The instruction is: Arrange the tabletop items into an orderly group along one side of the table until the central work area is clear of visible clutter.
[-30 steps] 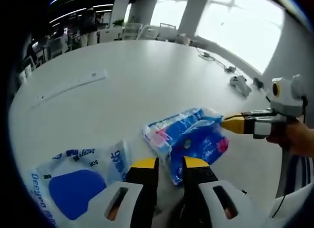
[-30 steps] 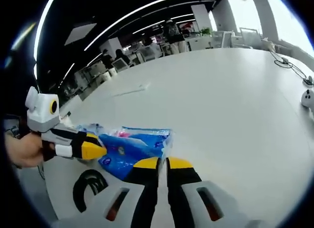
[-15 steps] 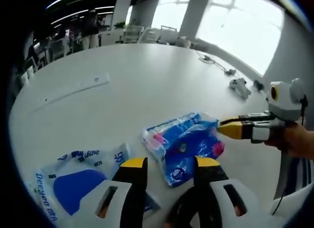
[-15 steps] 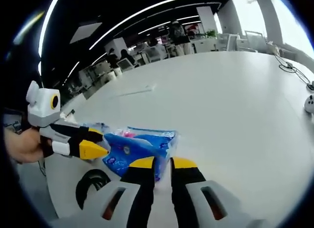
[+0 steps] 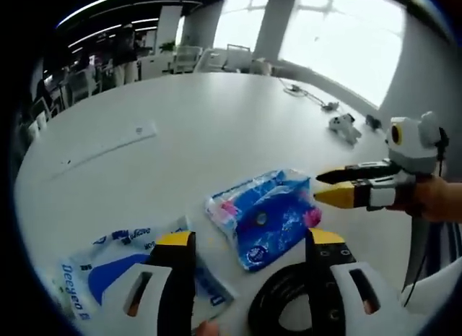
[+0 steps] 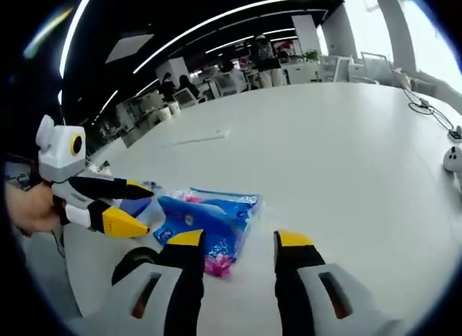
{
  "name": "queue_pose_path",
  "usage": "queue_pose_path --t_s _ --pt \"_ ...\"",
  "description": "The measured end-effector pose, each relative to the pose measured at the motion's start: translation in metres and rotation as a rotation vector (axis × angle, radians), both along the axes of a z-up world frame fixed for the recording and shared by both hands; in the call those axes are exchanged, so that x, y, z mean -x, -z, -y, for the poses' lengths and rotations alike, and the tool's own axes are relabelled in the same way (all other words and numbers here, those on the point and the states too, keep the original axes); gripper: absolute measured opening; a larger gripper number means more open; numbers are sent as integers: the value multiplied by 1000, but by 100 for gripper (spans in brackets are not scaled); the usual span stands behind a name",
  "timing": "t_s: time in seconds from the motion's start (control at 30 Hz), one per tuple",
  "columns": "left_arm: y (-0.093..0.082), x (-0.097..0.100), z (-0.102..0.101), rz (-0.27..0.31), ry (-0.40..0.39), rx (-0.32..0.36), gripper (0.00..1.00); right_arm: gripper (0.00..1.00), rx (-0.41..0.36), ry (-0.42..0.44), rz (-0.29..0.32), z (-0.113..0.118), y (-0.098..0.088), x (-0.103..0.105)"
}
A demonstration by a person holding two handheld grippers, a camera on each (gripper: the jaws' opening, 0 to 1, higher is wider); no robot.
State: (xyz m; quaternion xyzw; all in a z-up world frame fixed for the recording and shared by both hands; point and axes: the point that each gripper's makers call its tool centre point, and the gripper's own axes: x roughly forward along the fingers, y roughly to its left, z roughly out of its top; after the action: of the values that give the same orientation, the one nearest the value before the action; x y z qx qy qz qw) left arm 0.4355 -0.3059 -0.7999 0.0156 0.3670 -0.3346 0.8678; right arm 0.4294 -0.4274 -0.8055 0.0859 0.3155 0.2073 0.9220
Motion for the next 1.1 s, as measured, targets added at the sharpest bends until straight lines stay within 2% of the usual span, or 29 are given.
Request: queue_pose_path --t_s 0.1,0.23,0.47,0.73,0.9,1.1 --pt "-5 5 -2 -5 2 16 69 48 -26 2 15 -3 -8 2" --pt "-11 12 -9 -17 -19 25 86 61 -32 -4 67 -9 -22 3" --pt "-28 26 -26 -22 -36 62 96 76 -25 -31 75 -18 -34 12" --pt "-41 45 -55 -16 -56 75 97 86 -23 -57 93 -26 -47 30" --pt "-50 61 -76 4 -56 68 97 86 -25 -69 104 -30 -56 41" --pt "-56 81 -112 10 -81 67 97 87 -25 -85 114 -36 -64 56"
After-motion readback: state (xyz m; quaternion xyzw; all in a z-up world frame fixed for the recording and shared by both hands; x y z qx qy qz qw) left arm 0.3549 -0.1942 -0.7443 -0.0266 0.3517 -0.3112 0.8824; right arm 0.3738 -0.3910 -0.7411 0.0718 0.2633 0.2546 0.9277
